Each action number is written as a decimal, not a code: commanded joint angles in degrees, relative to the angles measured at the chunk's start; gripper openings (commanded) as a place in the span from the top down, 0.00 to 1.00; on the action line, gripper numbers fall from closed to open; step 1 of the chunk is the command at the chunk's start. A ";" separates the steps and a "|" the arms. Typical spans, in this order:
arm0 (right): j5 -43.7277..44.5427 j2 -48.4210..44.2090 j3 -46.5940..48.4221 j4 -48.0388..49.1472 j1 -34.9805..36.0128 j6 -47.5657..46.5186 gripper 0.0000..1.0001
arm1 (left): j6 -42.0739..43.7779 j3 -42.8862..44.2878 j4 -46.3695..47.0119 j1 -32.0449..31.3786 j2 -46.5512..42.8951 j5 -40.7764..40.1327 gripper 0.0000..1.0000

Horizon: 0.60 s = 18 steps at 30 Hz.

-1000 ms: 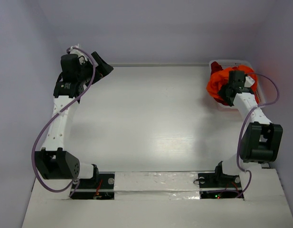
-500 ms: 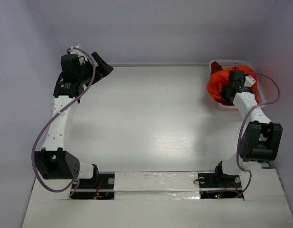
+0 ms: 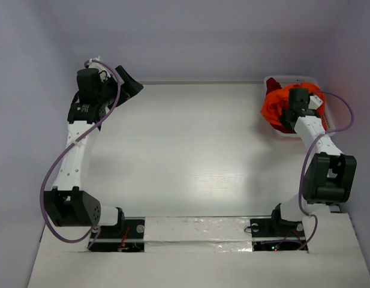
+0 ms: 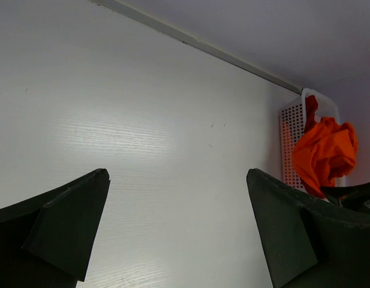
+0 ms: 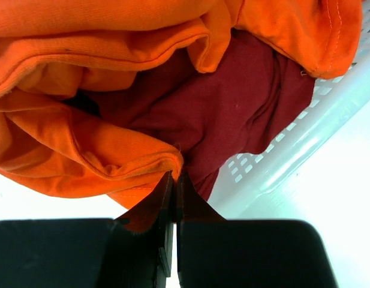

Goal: Fold and stack the t-shirts
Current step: Grab the tshirt from the pile

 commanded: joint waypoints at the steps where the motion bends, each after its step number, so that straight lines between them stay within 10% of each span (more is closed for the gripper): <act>1: 0.74 -0.70 3.35 0.53 -0.33 -0.62 1.00 | 0.77 0.14 1.46 0.05 -0.72 0.33 0.01; 9: -12.07 -6.32 15.19 -1.74 5.55 -6.41 1.00 | -0.80 -1.35 3.48 0.05 0.16 1.47 0.01; 18: -19.90 -7.13 49.11 -13.69 27.16 -18.63 1.00 | -2.30 -8.47 6.82 -1.01 -2.20 2.18 0.02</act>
